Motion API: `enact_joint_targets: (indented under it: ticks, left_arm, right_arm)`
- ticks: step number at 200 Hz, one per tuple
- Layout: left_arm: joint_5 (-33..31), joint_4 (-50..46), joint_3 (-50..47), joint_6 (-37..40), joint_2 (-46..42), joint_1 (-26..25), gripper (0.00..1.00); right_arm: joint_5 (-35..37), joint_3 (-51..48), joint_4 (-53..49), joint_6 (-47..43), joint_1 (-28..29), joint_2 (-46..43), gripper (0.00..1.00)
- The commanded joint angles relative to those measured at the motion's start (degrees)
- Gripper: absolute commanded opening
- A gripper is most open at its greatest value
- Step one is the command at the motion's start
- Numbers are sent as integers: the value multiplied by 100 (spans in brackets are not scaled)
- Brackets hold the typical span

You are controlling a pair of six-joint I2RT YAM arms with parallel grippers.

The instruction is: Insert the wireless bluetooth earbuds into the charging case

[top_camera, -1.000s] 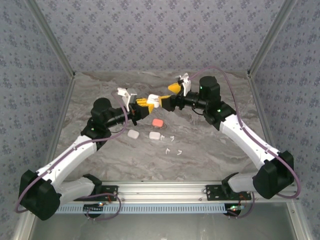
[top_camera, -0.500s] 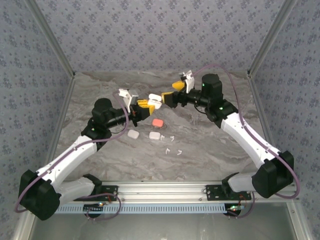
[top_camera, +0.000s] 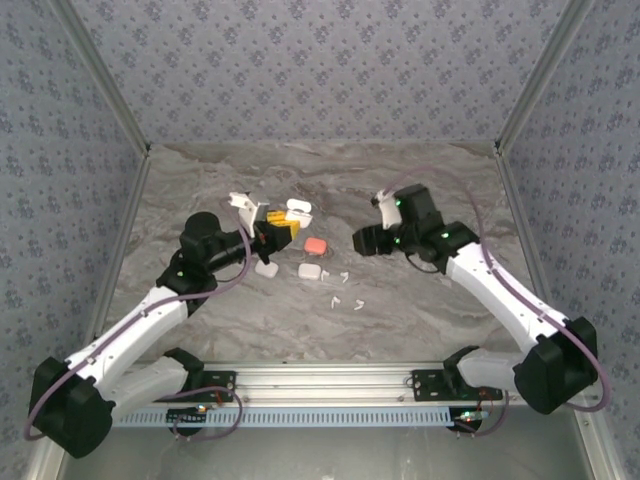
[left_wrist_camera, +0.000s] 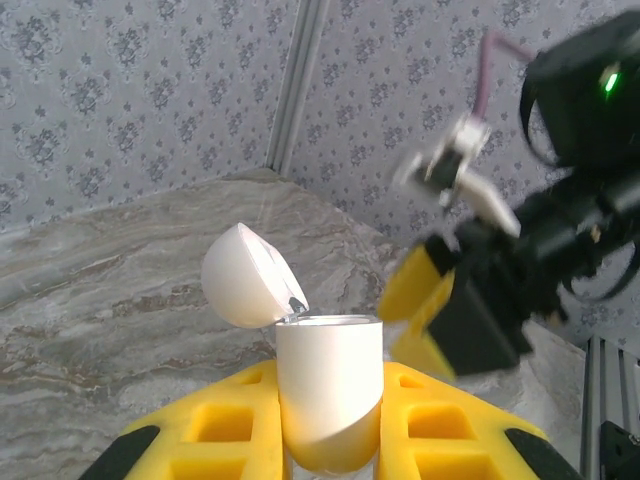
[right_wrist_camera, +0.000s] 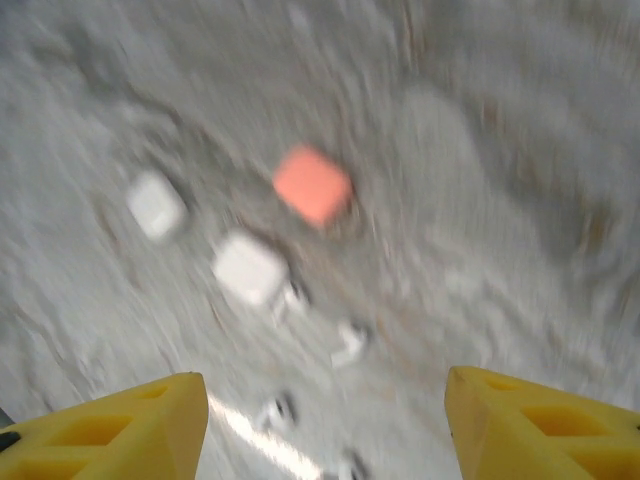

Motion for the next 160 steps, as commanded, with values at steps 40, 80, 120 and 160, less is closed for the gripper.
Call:
enact_joint_targets:
  ticks: [40,80,120,160]
  left_arm:
    - [-134,25,7,-16,-161,-30,8]
    - [-107,-3,52,-15,-109,-29,8]
    - [-116,-10,61,-15,-66,-29,8]
    - [-98,-14,75,-15,-14,-29,8]
  right_arm:
    - [1379,-636,-475,1342,902,869,59]
    - [1357,-643,-183,1415,1065,1508,50]
    - [1256,-609,-111,1465,1218,1880,46]
    - [1258,-589,-121,1620,1328,2080,42]
